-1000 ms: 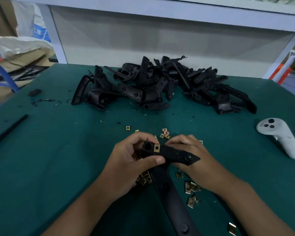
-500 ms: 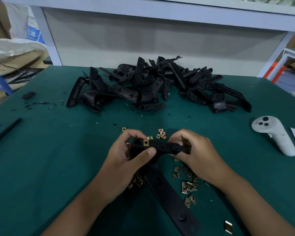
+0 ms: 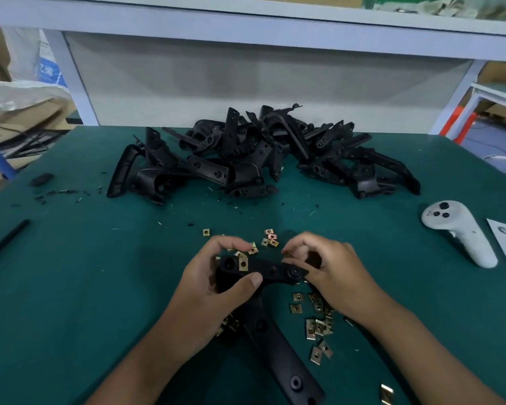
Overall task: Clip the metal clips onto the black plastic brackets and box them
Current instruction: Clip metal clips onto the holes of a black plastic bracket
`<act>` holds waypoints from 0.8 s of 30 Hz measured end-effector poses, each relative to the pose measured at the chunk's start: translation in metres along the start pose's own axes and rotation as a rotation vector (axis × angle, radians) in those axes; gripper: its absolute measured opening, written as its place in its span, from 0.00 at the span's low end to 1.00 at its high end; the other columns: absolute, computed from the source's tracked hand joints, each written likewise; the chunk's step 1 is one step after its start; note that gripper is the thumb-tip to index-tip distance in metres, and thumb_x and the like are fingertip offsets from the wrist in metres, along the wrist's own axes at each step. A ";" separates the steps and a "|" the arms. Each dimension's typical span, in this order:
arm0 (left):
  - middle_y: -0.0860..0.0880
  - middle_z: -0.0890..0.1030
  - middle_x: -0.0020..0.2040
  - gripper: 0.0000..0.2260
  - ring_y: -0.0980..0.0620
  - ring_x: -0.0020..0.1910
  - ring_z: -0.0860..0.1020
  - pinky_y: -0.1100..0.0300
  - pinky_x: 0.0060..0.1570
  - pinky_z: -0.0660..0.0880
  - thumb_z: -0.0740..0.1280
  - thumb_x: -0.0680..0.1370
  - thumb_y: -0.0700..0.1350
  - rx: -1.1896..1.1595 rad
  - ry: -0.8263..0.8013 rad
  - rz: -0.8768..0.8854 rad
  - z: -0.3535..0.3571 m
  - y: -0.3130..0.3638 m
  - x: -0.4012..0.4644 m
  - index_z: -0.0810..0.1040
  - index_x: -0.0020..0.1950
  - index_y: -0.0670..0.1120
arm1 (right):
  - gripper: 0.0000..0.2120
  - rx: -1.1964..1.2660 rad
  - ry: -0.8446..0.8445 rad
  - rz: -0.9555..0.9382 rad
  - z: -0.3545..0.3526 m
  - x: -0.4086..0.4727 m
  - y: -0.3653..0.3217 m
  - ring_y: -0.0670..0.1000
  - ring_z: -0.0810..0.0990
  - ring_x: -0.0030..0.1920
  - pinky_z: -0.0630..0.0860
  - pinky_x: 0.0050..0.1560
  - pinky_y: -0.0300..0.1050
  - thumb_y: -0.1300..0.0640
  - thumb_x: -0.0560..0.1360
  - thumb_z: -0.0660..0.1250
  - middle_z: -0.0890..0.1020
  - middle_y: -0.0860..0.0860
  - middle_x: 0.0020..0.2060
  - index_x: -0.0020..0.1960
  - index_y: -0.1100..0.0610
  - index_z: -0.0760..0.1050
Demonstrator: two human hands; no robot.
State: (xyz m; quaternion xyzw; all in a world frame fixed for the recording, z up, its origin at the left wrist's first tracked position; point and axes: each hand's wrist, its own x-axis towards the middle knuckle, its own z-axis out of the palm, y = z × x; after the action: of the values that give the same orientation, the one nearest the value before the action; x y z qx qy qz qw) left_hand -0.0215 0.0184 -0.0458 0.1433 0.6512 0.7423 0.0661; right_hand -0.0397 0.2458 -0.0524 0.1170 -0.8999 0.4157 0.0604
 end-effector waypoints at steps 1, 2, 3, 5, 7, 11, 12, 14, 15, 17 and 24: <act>0.62 0.83 0.43 0.12 0.61 0.39 0.80 0.69 0.39 0.76 0.76 0.72 0.45 -0.003 -0.003 0.003 0.000 0.001 0.000 0.80 0.52 0.55 | 0.09 -0.001 0.006 0.016 0.000 0.000 0.001 0.40 0.81 0.44 0.72 0.40 0.31 0.42 0.73 0.69 0.83 0.38 0.41 0.49 0.45 0.81; 0.62 0.83 0.42 0.12 0.61 0.39 0.80 0.69 0.39 0.76 0.76 0.72 0.44 -0.001 -0.006 0.005 0.000 0.001 0.000 0.80 0.52 0.55 | 0.07 0.010 0.013 0.037 0.000 0.001 0.001 0.38 0.81 0.47 0.73 0.42 0.32 0.44 0.74 0.71 0.83 0.35 0.44 0.50 0.44 0.81; 0.61 0.82 0.42 0.12 0.60 0.38 0.80 0.68 0.39 0.76 0.77 0.73 0.43 0.003 -0.011 0.008 0.000 0.001 0.000 0.80 0.52 0.55 | 0.04 0.040 0.019 0.062 -0.001 0.002 0.001 0.37 0.81 0.51 0.74 0.46 0.34 0.46 0.75 0.72 0.83 0.34 0.47 0.50 0.43 0.81; 0.58 0.82 0.42 0.12 0.58 0.39 0.80 0.66 0.39 0.77 0.76 0.72 0.42 0.007 -0.020 0.008 0.000 0.002 0.000 0.80 0.52 0.54 | 0.02 0.175 0.006 0.100 -0.004 0.004 -0.001 0.39 0.82 0.52 0.76 0.51 0.38 0.50 0.78 0.71 0.85 0.38 0.48 0.49 0.43 0.81; 0.55 0.83 0.41 0.15 0.57 0.39 0.80 0.65 0.39 0.78 0.79 0.69 0.41 0.014 -0.029 0.010 0.001 0.002 0.001 0.80 0.51 0.54 | 0.05 0.378 -0.030 0.113 -0.008 0.003 -0.006 0.43 0.84 0.48 0.78 0.48 0.37 0.52 0.80 0.69 0.87 0.45 0.47 0.52 0.43 0.82; 0.52 0.83 0.40 0.16 0.59 0.38 0.79 0.68 0.39 0.76 0.82 0.64 0.42 0.083 -0.023 0.036 0.003 0.000 0.003 0.80 0.46 0.51 | 0.11 0.657 -0.086 0.164 -0.010 0.002 -0.013 0.44 0.82 0.46 0.77 0.43 0.38 0.51 0.78 0.68 0.86 0.48 0.48 0.58 0.46 0.84; 0.52 0.83 0.39 0.16 0.59 0.37 0.78 0.69 0.39 0.75 0.83 0.64 0.42 0.101 -0.024 0.044 0.003 0.000 0.003 0.80 0.45 0.50 | 0.11 0.695 -0.094 0.173 -0.009 0.002 -0.014 0.44 0.82 0.46 0.77 0.43 0.37 0.51 0.77 0.69 0.86 0.49 0.49 0.58 0.47 0.85; 0.53 0.82 0.38 0.14 0.58 0.37 0.78 0.68 0.39 0.75 0.82 0.65 0.43 0.126 -0.028 0.054 0.002 -0.002 0.004 0.80 0.43 0.50 | 0.13 0.748 -0.111 0.194 -0.009 0.002 -0.016 0.44 0.83 0.48 0.77 0.45 0.36 0.49 0.73 0.73 0.87 0.49 0.51 0.57 0.48 0.85; 0.53 0.82 0.38 0.13 0.58 0.37 0.78 0.67 0.39 0.75 0.81 0.65 0.43 0.130 -0.028 0.051 0.001 -0.003 0.004 0.81 0.43 0.51 | 0.15 0.769 -0.124 0.208 -0.009 0.002 -0.018 0.43 0.83 0.49 0.77 0.47 0.35 0.48 0.71 0.75 0.87 0.49 0.52 0.57 0.48 0.86; 0.52 0.82 0.39 0.12 0.57 0.38 0.79 0.66 0.40 0.76 0.81 0.65 0.45 0.136 -0.027 0.039 0.000 -0.004 0.004 0.81 0.43 0.53 | 0.15 0.816 -0.149 0.236 -0.011 0.002 -0.020 0.44 0.84 0.53 0.78 0.51 0.34 0.50 0.70 0.76 0.87 0.49 0.55 0.57 0.48 0.86; 0.53 0.84 0.41 0.13 0.58 0.39 0.81 0.66 0.41 0.77 0.80 0.65 0.53 0.194 -0.027 0.089 0.001 -0.006 0.001 0.81 0.45 0.56 | 0.12 0.775 -0.176 0.240 -0.013 -0.005 -0.036 0.47 0.85 0.54 0.79 0.54 0.37 0.56 0.72 0.72 0.86 0.51 0.55 0.55 0.51 0.86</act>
State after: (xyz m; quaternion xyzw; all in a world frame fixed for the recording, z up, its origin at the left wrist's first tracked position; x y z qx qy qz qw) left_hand -0.0225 0.0202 -0.0518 0.1878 0.7120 0.6760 0.0276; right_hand -0.0256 0.2342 -0.0184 0.0604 -0.6857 0.7164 -0.1143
